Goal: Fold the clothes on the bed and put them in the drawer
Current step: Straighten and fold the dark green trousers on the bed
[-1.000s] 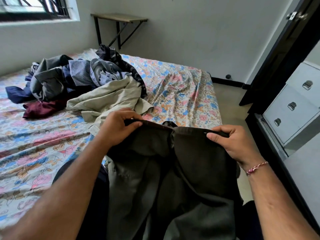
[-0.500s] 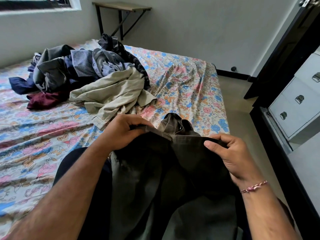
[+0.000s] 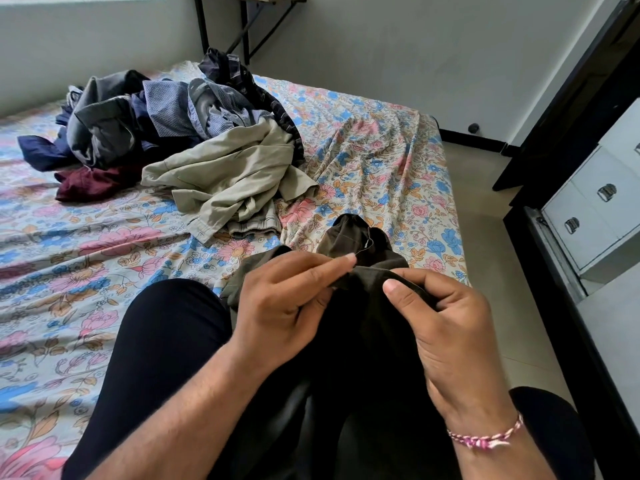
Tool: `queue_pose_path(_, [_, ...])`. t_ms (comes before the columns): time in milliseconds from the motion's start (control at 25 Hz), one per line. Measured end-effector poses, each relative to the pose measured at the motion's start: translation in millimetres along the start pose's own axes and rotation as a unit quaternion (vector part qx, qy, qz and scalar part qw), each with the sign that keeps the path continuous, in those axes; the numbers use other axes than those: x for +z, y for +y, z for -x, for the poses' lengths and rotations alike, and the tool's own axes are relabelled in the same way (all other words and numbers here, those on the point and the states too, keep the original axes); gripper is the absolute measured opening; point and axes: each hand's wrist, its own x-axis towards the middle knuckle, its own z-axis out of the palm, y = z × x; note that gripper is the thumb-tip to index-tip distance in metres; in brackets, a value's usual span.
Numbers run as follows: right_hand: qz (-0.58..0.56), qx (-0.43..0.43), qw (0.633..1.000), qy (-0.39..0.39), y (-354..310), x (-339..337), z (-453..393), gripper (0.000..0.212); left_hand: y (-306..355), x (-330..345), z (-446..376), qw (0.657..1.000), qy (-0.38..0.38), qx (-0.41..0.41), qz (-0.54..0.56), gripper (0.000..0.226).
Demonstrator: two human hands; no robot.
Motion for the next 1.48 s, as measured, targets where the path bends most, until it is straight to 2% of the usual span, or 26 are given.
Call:
queue_pose_path(80, [0.025,-0.009,1.000,-0.005,-6.8,4.1,6.1,0.010,6.1,-0.3,0.0,0.999,0.018,0.039,-0.019,0.020])
queue_pose_path(240, [0.046,-0.038,0.998,0.003,-11.1,11.4,14.1,0.009,11.9,-6.2,-1.9,0.997,0.044,0.058,-0.018,0.005])
queue_pose_path(640, [-0.006,-0.043,0.999,0.001,-9.0,19.5,21.0,0.011,16.9,-3.0,-2.7,0.993,0.053,0.074,-0.078,0.006])
queue_pose_path(840, [0.084,-0.100,0.991,0.001,-5.1,15.5,15.7,0.011,14.7,1.4,0.2,0.990,0.049,0.080,-0.103,0.006])
queue_pose_path(1040, [0.139,-0.123,0.982,-0.034,-1.6,9.0,8.8,0.019,17.2,7.7,0.9,0.985,0.057,0.068,-0.147,0.006])
queue_pose_path(1200, [0.173,-0.136,0.975,-0.040,9.0,2.0,1.0,0.019,10.8,8.0,1.8,0.992,-0.020,0.051,-0.116,0.005])
queue_pose_path(1320, [0.188,-0.141,0.970,-0.066,13.4,-5.0,-2.8,0.021,1.5,7.4,2.3,0.995,-0.089,0.024,-0.047,0.005])
queue_pose_path(1400, [0.194,-0.143,0.967,-0.088,15.0,-6.6,-2.9,0.024,-1.8,8.9,4.2,0.992,-0.122,-0.011,0.022,0.008])
queue_pose_path(1480, [0.196,-0.150,0.965,-0.094,16.8,-6.8,-4.1,0.024,-3.9,9.0,5.4,0.988,-0.120,-0.077,0.063,0.018])
